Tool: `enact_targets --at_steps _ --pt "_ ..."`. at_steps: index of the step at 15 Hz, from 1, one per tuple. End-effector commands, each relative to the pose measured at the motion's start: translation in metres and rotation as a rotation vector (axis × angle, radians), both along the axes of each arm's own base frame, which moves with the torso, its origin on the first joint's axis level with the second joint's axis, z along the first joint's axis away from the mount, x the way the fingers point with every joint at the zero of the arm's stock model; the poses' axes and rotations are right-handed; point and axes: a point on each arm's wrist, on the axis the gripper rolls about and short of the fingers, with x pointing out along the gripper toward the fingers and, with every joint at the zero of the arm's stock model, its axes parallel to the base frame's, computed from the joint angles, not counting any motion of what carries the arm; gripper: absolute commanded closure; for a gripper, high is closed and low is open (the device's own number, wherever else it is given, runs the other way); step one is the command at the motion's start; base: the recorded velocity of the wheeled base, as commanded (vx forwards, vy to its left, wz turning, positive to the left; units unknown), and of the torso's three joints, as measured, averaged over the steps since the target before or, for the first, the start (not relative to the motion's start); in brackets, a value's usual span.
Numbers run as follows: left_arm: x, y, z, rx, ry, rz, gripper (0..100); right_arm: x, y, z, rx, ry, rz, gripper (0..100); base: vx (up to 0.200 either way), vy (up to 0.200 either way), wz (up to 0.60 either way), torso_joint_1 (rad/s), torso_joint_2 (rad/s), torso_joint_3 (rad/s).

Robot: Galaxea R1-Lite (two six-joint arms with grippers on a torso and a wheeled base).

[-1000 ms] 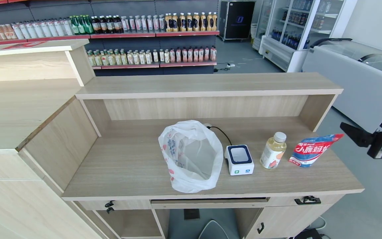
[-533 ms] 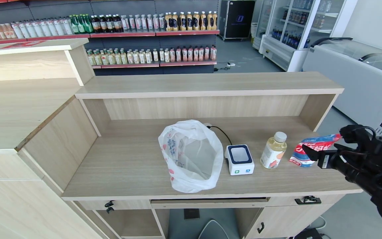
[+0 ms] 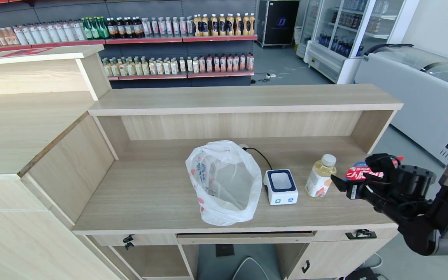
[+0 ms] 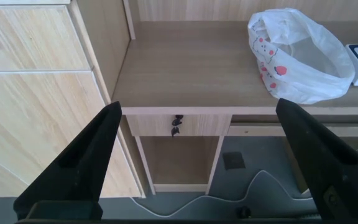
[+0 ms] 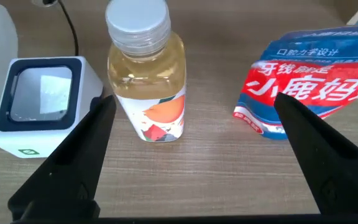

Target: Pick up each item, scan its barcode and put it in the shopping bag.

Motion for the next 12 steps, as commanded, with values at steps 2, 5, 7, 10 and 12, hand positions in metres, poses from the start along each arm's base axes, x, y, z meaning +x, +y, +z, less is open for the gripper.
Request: enact_targets --at_steps 2,5,7,10,12 --pt "0.0 0.0 0.0 0.001 -0.001 0.001 0 0.011 0.012 -0.012 -0.001 0.01 0.035 0 0.0 0.0 0.0 0.0 0.0 0.0" --pt "0.0 0.0 0.0 0.001 -0.001 0.001 0 0.02 0.014 -0.019 -0.006 0.007 0.039 0 0.0 0.0 0.0 0.0 0.0 0.0" --pt "0.0 0.0 0.0 0.001 -0.001 0.001 0 0.029 0.014 -0.024 -0.006 -0.003 0.037 0 0.0 0.0 0.0 0.0 0.0 0.0" --pt "0.0 0.0 0.0 0.001 -0.001 0.001 0 0.045 0.019 -0.03 -0.006 -0.024 0.051 0 0.0 0.0 0.0 0.0 0.0 0.0" --pt "0.0 0.0 0.0 0.001 -0.001 0.001 0 0.055 0.026 -0.034 -0.005 -0.036 0.069 0 0.0 0.0 0.0 0.0 0.0 0.0"
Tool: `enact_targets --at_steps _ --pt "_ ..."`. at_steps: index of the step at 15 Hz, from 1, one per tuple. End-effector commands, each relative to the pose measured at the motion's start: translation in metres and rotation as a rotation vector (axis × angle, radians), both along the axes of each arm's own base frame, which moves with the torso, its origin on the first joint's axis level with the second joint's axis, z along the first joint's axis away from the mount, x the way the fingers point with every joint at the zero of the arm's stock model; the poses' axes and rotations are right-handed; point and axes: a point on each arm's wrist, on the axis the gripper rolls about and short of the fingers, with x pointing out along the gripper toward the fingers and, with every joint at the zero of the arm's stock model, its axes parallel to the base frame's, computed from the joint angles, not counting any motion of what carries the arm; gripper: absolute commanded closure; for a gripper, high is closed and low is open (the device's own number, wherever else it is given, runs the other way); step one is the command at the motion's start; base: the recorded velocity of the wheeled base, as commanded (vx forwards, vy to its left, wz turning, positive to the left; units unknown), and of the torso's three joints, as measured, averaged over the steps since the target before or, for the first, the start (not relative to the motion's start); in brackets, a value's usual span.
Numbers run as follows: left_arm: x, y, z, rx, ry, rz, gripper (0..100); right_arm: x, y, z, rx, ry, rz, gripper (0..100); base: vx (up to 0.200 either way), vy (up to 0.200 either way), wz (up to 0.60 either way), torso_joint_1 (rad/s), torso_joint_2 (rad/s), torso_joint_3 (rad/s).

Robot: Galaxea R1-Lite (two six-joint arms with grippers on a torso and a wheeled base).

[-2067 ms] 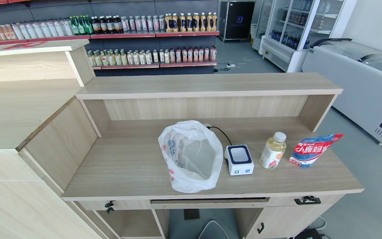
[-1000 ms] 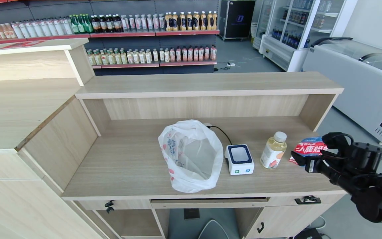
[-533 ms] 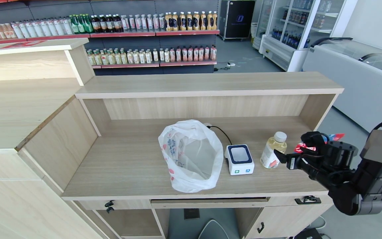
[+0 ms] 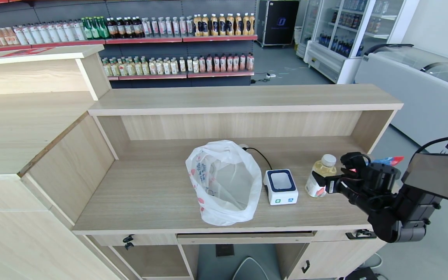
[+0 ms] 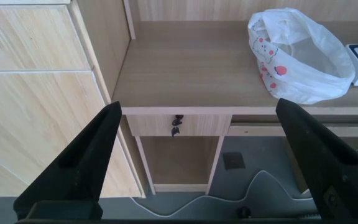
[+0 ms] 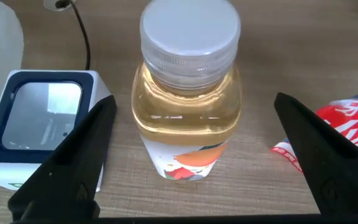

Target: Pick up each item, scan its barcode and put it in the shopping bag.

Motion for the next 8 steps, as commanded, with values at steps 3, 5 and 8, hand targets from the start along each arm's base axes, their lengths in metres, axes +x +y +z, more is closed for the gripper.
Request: enact_targets --at_steps 3,5,8 --pt "0.0 0.0 0.0 -0.001 -0.001 0.0 0 0.015 0.013 -0.014 -0.001 0.003 0.033 0 0.0 0.0 0.0 0.0 0.0 0.0" --pt "0.0 0.0 0.0 0.001 -0.001 0.0 0 0.018 0.015 -0.017 -0.001 0.001 0.034 0 0.0 0.0 0.0 0.0 0.0 0.0" --pt "0.0 0.0 0.0 0.001 -0.001 0.0 0 0.026 0.016 -0.027 -0.004 -0.001 0.036 0 0.0 0.0 0.0 0.0 0.0 0.0"
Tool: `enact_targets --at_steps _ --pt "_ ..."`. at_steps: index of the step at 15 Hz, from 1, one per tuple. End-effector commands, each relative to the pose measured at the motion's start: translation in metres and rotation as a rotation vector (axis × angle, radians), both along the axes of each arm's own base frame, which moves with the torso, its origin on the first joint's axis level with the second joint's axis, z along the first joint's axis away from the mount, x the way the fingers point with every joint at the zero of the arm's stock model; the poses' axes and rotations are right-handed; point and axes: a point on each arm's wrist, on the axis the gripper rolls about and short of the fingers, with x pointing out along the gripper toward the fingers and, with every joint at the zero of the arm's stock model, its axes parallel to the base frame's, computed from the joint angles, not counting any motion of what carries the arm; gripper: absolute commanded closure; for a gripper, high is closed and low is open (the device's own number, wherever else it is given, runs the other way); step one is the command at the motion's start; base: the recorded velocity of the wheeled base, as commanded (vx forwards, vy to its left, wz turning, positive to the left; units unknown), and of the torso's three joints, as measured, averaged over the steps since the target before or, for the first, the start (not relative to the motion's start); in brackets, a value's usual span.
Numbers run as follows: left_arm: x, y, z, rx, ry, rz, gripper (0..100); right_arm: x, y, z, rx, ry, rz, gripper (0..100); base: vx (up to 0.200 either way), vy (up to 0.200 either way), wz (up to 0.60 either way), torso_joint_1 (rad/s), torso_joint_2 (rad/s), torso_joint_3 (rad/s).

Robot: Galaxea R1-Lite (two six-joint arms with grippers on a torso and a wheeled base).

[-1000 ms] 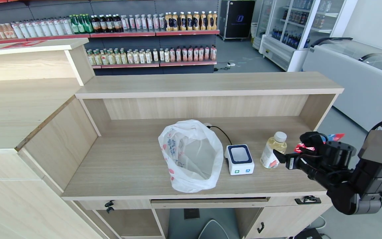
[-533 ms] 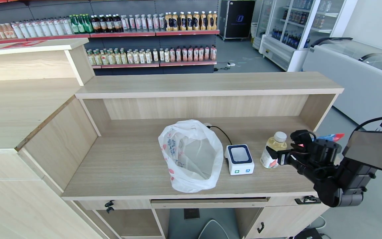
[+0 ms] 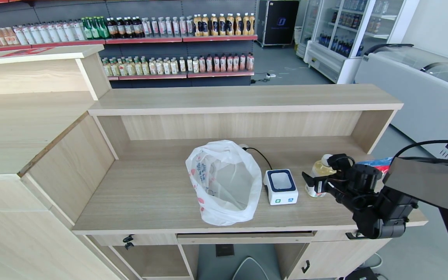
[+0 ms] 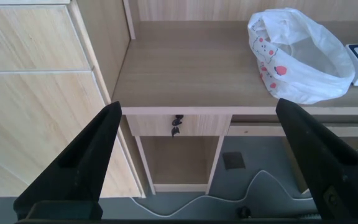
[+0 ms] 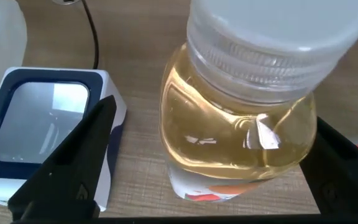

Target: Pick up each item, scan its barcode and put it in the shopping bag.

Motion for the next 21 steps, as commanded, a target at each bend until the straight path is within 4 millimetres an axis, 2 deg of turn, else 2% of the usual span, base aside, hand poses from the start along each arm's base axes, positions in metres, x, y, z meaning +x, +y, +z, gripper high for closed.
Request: enact_targets --at_steps 1,12,16,17,21 --pt "0.0 0.0 0.0 0.001 -0.001 0.001 0 0.006 0.001 -0.007 -0.001 -0.003 0.003 0 0.0 0.0 0.0 0.0 0.0 0.0" --pt "0.0 0.0 0.0 0.001 -0.001 0.001 0 0.031 0.01 -0.033 0.003 -0.016 0.027 0 0.0 0.0 0.0 0.0 0.0 0.0" --pt "0.0 0.0 0.0 0.001 -0.001 0.001 0 0.038 0.011 -0.028 0.018 -0.049 0.071 0 0.0 0.0 0.0 0.0 0.0 0.0" --pt "0.0 0.0 0.0 0.001 -0.001 0.001 0 0.039 0.012 -0.026 0.022 -0.058 0.098 100 0.0 0.0 0.0 0.0 0.0 0.0" --pt "0.0 0.0 0.0 0.001 -0.001 0.001 0 0.04 0.012 -0.025 0.014 -0.06 0.111 100 0.0 0.0 0.0 0.0 0.0 0.0"
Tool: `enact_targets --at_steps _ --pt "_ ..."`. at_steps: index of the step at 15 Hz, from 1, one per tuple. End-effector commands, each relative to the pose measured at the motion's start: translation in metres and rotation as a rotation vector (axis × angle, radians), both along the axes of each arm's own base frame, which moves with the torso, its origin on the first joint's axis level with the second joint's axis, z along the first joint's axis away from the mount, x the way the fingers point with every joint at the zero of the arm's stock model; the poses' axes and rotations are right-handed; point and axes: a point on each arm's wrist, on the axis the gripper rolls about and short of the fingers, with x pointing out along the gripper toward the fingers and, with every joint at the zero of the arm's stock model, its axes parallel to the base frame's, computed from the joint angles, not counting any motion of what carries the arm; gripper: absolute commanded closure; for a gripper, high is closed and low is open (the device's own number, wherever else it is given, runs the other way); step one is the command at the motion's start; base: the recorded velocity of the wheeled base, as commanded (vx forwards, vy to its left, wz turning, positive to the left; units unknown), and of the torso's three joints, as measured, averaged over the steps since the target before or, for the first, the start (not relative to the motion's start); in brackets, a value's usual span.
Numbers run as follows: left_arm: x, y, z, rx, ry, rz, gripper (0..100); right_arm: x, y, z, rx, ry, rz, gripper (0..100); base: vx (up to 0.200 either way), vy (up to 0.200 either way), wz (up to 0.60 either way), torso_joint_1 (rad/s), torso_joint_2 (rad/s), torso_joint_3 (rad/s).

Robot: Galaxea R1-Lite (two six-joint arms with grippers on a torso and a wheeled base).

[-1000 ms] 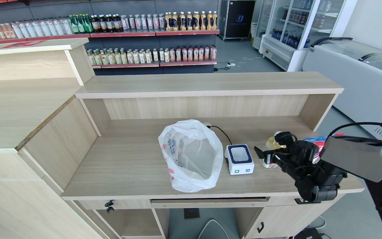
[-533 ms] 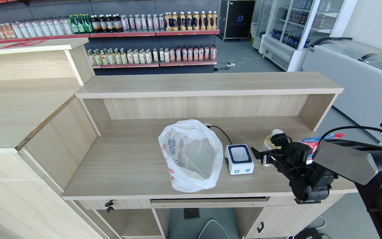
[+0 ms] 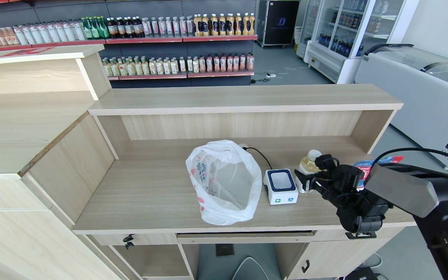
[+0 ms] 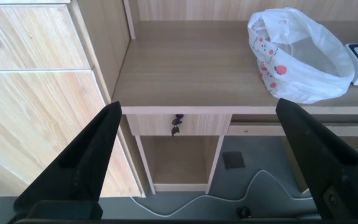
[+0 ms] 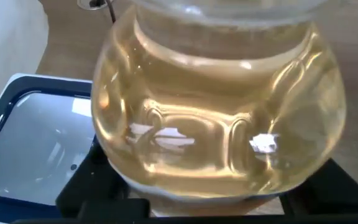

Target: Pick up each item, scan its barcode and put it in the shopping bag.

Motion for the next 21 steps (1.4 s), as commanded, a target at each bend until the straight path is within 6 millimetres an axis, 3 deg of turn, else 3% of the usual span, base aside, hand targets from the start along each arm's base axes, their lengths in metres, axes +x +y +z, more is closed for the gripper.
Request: enact_targets --at_steps 1,5,7,9,11,13,16,18,19,20,21 --pt "0.0 0.0 0.0 -0.001 -0.001 0.0 0 -0.001 0.0 0.001 -0.004 -0.001 -0.003 100 0.0 0.0 0.0 0.0 0.0 0.0" --pt "0.0 0.0 0.0 -0.001 -0.001 0.0 0 -0.012 -0.01 -0.004 -0.054 0.03 -0.016 100 0.0 0.0 0.0 0.0 0.0 0.0" --pt "0.0 0.0 0.0 0.0 -0.001 0.0 0 -0.018 -0.018 0.009 -0.033 0.032 -0.032 100 0.0 0.0 0.0 0.0 0.0 0.0" --pt "0.0 0.0 0.0 -0.001 -0.001 0.0 0 -0.023 -0.02 0.048 0.066 0.004 -0.042 100 0.0 0.0 0.0 0.0 0.0 0.0" --pt "0.0 0.0 0.0 0.0 -0.001 0.0 0 -0.038 -0.024 0.103 0.148 0.026 -0.011 100 0.0 0.0 0.0 0.0 0.0 0.0" --pt "0.0 0.0 0.0 0.0 -0.001 0.0 0 -0.064 -0.025 0.159 0.233 0.053 0.065 100 0.0 0.0 0.0 0.0 0.0 0.0" --pt "0.0 0.0 0.0 -0.001 -0.001 0.0 0 -0.114 -0.021 0.224 0.399 0.105 0.268 100 0.0 0.0 0.0 0.0 0.0 0.0" --pt "0.0 0.0 0.0 0.0 -0.001 0.0 0 -0.151 -0.019 0.25 0.471 0.15 0.442 100 0.0 0.0 0.0 0.0 0.0 0.0" --pt "0.0 0.0 0.0 0.0 -0.001 0.0 0 -0.151 -0.019 0.25 0.471 0.15 0.442 100 0.0 0.0 0.0 0.0 0.0 0.0" --pt "0.0 0.0 0.0 0.0 -0.001 0.0 0 -0.186 -0.018 0.263 0.462 0.164 0.629 100 0.0 0.0 0.0 0.0 0.0 0.0" --pt "0.0 0.0 0.0 -0.001 -0.001 0.0 0 -0.199 -0.018 0.264 0.45 0.173 0.699 100 0.0 0.0 0.0 0.0 0.0 0.0"
